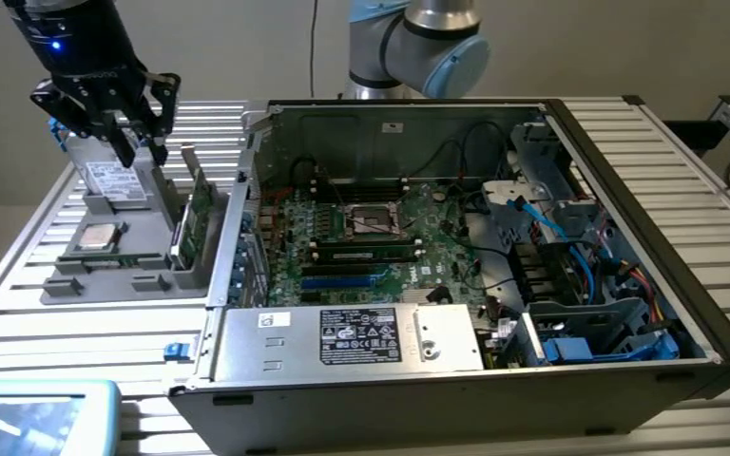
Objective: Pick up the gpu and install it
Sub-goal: 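Pick up the gpu and move the gpu toward the slot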
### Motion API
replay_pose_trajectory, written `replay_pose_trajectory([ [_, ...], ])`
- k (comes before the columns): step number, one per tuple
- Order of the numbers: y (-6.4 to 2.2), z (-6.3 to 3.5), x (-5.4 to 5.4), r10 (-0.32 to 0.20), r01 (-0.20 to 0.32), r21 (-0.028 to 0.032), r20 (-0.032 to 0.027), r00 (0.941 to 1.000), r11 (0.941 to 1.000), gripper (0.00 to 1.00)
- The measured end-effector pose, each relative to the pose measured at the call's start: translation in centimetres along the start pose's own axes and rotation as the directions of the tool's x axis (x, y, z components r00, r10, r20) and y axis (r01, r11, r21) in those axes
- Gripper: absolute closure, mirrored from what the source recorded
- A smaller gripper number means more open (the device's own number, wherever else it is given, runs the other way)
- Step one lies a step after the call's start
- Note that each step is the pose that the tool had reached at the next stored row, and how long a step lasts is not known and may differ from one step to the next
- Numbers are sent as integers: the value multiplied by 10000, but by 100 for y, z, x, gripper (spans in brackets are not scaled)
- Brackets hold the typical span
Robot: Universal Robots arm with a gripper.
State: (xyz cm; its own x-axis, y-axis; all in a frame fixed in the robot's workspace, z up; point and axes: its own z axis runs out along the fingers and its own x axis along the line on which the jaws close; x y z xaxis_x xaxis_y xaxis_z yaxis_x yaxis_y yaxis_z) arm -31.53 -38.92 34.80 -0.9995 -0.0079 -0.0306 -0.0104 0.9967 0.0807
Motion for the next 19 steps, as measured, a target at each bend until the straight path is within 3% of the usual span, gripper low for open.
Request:
replay_pose_trajectory([
  [5, -11, 85, 0, -4, 4, -23, 2, 10000, 10000, 56],
  [13, -51, 180, -21, -51, 51, -162, 3, 10000, 9999, 56],
  [15, -59, 213, -22, -63, 63, -173, 3, 10000, 9998, 55],
  [16, -63, 231, -23, -70, 71, -176, 4, 10000, 9998, 48],
  [19, -73, 284, -21, -106, 106, -179, 4, 9999, 9998, 48],
])
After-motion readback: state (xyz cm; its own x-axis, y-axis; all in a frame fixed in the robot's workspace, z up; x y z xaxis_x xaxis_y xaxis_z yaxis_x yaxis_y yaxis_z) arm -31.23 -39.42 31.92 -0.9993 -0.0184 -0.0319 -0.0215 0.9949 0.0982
